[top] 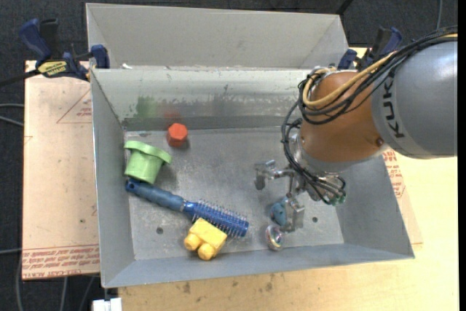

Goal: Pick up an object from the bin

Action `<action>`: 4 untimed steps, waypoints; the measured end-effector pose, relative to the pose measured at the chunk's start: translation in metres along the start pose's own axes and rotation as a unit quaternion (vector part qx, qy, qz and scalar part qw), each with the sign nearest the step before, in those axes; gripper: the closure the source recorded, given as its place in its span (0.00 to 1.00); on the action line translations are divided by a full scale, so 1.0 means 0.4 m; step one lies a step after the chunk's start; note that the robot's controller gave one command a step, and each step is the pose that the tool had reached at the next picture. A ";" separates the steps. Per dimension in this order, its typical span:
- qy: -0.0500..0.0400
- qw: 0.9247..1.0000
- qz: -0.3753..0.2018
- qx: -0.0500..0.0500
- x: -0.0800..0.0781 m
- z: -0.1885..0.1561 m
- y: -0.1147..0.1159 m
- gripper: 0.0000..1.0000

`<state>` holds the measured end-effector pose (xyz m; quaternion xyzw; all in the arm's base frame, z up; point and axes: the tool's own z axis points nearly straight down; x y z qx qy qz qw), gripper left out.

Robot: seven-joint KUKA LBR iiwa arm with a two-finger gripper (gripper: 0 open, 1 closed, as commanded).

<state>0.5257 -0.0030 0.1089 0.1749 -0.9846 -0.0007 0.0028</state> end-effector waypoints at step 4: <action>-0.008 0.995 -0.103 0.004 0.034 -0.303 -0.103 1.00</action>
Offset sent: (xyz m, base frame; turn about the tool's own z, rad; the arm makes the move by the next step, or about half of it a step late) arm 0.0443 -0.0233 -0.0148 -0.1932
